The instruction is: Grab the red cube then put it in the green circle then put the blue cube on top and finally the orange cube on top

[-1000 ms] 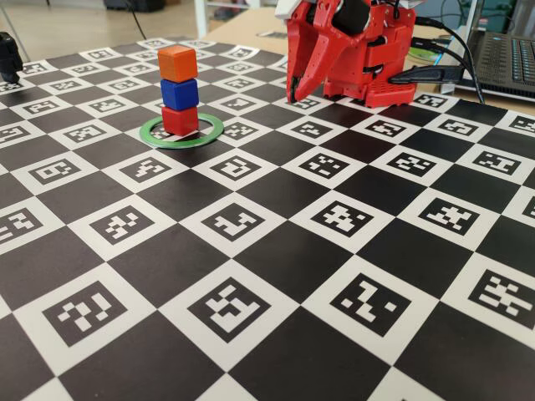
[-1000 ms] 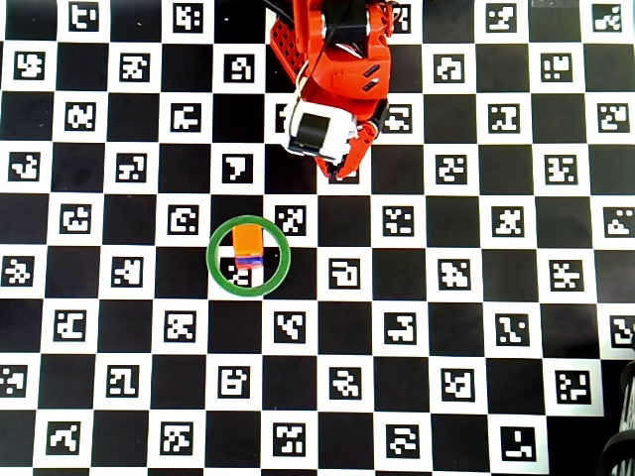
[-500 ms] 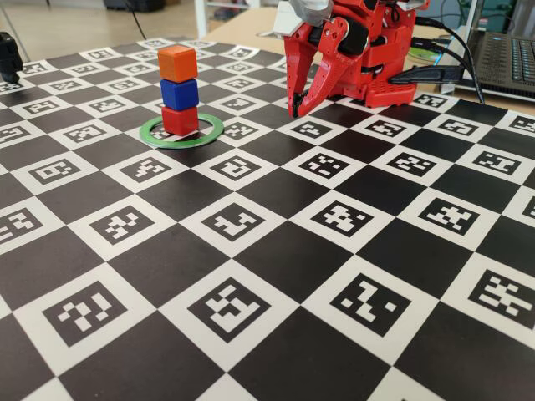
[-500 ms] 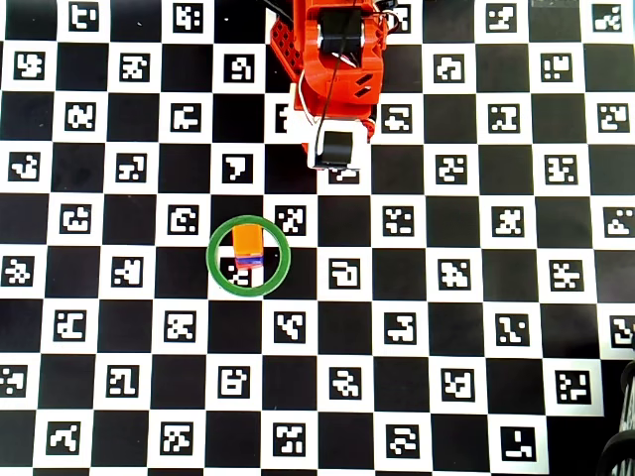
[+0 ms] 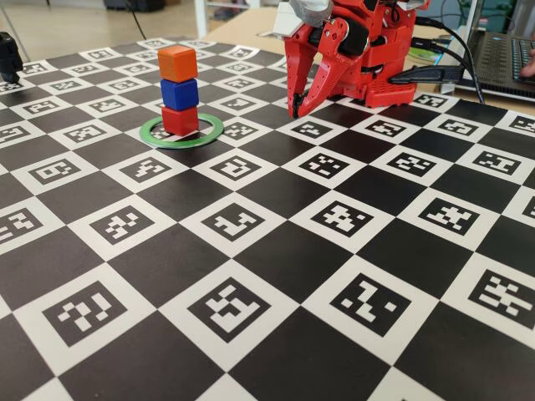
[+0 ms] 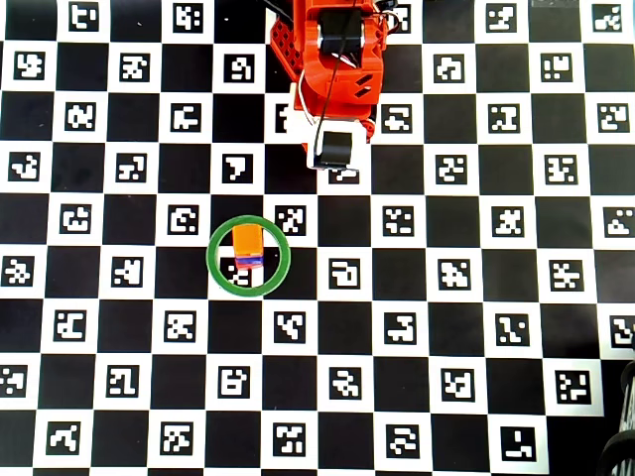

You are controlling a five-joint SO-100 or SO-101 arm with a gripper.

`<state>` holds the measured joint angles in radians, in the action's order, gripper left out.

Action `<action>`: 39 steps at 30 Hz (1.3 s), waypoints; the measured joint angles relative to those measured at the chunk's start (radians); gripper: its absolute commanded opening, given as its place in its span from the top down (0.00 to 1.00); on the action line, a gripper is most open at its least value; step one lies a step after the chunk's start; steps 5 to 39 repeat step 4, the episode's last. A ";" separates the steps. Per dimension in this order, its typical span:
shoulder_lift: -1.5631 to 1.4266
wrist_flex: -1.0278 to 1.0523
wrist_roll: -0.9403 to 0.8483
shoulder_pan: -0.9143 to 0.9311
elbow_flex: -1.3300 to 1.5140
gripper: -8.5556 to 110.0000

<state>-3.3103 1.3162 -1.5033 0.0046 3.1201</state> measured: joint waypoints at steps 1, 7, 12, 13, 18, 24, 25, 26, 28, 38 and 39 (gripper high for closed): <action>0.000 0.000 0.000 0.000 0.000 0.98; 0.000 0.000 0.000 0.000 0.002 0.98; 0.000 0.000 0.000 0.000 0.002 0.98; 0.000 0.000 0.000 0.000 0.002 0.98; 0.000 0.000 0.000 0.000 0.002 0.98; 0.000 0.000 0.000 0.000 0.002 0.98; 0.000 0.000 0.000 0.000 0.002 0.98; 0.000 0.000 0.000 0.000 0.002 0.98; 0.000 0.000 0.000 0.000 0.002 0.98; 0.000 0.000 0.000 0.000 0.002 0.98; 0.000 0.000 0.000 0.000 0.002 0.98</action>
